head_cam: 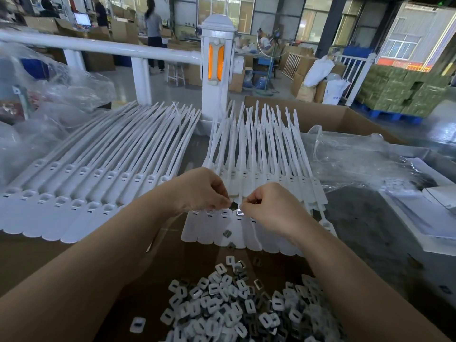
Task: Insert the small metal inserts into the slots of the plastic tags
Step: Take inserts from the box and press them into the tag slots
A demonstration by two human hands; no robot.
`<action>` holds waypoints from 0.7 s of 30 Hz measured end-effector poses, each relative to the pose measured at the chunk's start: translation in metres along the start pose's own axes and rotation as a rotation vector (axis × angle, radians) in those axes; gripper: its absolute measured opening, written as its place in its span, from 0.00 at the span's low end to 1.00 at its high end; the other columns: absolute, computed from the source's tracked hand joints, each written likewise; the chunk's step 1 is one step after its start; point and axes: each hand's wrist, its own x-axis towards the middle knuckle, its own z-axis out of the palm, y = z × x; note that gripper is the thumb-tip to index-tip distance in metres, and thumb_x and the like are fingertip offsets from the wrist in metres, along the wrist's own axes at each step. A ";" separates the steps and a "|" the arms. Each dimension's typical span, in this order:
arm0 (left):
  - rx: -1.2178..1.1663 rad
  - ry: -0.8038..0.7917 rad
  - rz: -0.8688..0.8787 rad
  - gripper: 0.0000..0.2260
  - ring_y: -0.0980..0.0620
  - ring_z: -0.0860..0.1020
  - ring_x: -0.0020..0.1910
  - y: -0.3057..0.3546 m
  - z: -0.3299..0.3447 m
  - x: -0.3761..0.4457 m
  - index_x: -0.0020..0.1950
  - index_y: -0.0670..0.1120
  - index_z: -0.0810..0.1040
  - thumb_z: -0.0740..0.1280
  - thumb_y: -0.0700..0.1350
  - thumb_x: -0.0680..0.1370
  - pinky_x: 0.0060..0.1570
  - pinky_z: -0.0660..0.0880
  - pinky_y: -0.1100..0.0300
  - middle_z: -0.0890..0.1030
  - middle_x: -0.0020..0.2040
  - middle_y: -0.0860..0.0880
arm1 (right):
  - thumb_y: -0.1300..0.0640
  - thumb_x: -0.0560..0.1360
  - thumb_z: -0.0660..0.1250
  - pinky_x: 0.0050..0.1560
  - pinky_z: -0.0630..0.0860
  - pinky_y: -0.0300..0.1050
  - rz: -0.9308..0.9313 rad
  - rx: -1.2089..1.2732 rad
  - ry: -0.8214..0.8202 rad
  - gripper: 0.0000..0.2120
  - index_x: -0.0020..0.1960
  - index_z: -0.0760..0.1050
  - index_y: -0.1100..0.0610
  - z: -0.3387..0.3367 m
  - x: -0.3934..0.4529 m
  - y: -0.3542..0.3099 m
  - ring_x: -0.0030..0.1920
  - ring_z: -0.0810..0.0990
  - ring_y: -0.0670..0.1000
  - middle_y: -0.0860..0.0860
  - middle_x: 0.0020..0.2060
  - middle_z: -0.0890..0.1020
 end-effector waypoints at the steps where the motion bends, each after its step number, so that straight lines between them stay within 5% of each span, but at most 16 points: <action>1: 0.001 -0.001 -0.002 0.03 0.64 0.77 0.28 0.000 0.000 0.000 0.42 0.48 0.83 0.73 0.46 0.75 0.33 0.73 0.68 0.82 0.32 0.54 | 0.52 0.76 0.69 0.28 0.68 0.37 0.003 -0.002 0.000 0.07 0.41 0.84 0.52 0.000 0.000 0.000 0.24 0.74 0.42 0.47 0.29 0.82; 8: 0.034 -0.037 0.000 0.03 0.60 0.78 0.33 -0.001 0.002 0.004 0.42 0.49 0.83 0.73 0.47 0.75 0.36 0.72 0.66 0.82 0.33 0.55 | 0.52 0.75 0.72 0.33 0.68 0.37 0.008 0.001 -0.028 0.06 0.39 0.81 0.48 -0.001 0.001 -0.003 0.33 0.78 0.43 0.44 0.33 0.81; 21: 0.078 -0.041 0.034 0.02 0.63 0.80 0.34 -0.007 0.003 0.005 0.42 0.54 0.83 0.72 0.50 0.74 0.35 0.72 0.69 0.83 0.35 0.59 | 0.54 0.75 0.70 0.35 0.70 0.39 -0.067 0.029 -0.093 0.06 0.42 0.80 0.45 -0.006 -0.001 -0.002 0.33 0.75 0.45 0.45 0.32 0.79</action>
